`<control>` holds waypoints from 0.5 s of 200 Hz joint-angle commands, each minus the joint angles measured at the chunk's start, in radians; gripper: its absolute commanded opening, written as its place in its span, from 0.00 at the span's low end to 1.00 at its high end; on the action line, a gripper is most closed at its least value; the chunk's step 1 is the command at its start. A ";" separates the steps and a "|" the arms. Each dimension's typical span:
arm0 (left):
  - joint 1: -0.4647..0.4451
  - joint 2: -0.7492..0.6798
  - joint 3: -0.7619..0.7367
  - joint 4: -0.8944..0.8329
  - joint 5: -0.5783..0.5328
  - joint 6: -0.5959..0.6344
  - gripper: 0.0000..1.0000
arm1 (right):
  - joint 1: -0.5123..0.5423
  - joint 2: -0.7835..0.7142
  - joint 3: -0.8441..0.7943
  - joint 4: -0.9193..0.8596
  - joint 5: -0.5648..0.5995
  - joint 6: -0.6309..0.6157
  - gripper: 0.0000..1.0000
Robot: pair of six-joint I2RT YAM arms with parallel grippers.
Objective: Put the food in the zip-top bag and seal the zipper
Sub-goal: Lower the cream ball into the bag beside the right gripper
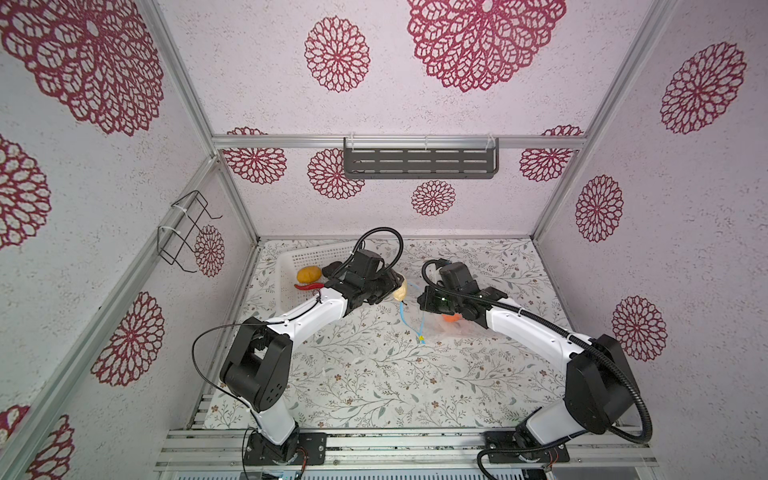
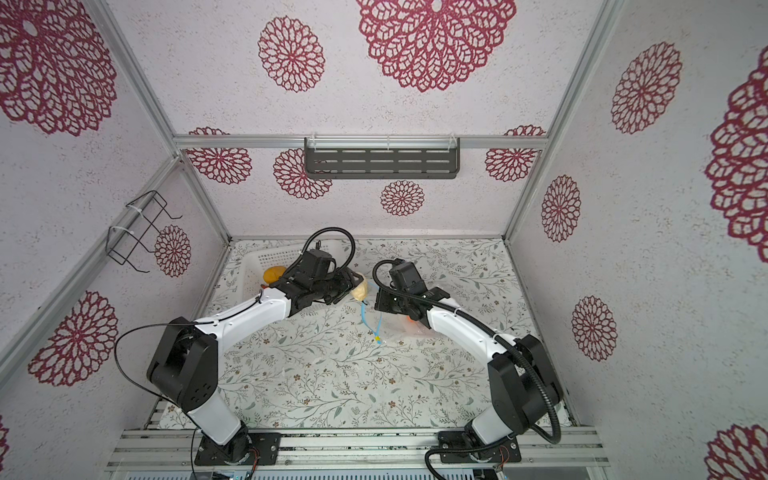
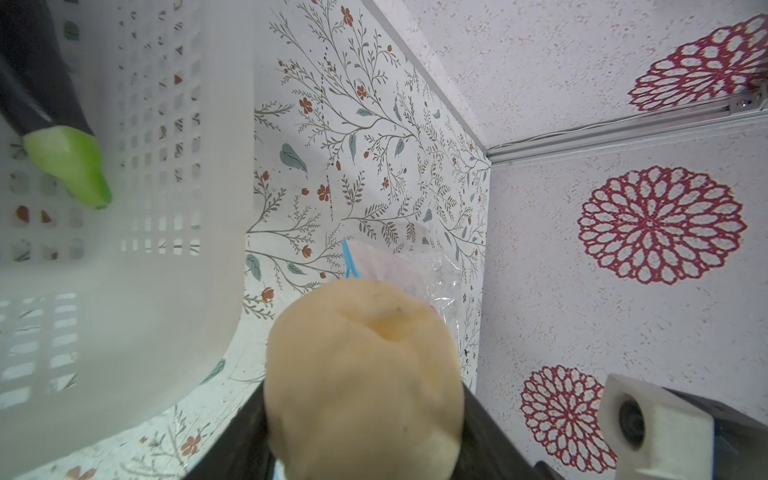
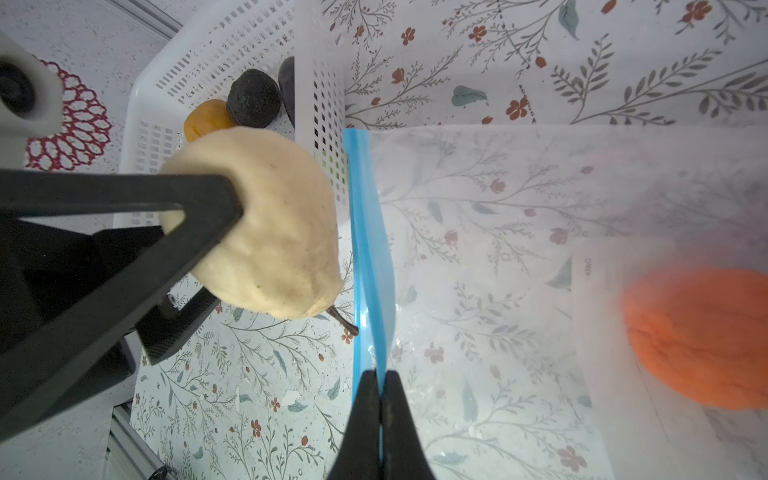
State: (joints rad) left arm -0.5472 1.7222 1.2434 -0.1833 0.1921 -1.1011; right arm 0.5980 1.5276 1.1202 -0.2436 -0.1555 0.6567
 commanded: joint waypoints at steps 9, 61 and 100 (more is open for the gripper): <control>-0.011 0.016 0.011 0.028 0.004 0.001 0.58 | -0.008 -0.023 0.035 0.015 -0.004 0.005 0.00; -0.011 0.019 0.011 0.028 0.008 0.003 0.58 | -0.007 -0.022 0.034 0.015 -0.001 0.005 0.00; -0.015 0.019 0.011 0.030 0.007 0.001 0.58 | -0.009 -0.022 0.039 0.015 0.005 0.006 0.00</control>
State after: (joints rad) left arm -0.5476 1.7302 1.2434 -0.1780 0.1970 -1.1011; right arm 0.5980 1.5276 1.1202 -0.2436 -0.1551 0.6567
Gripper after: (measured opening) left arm 0.591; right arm 0.056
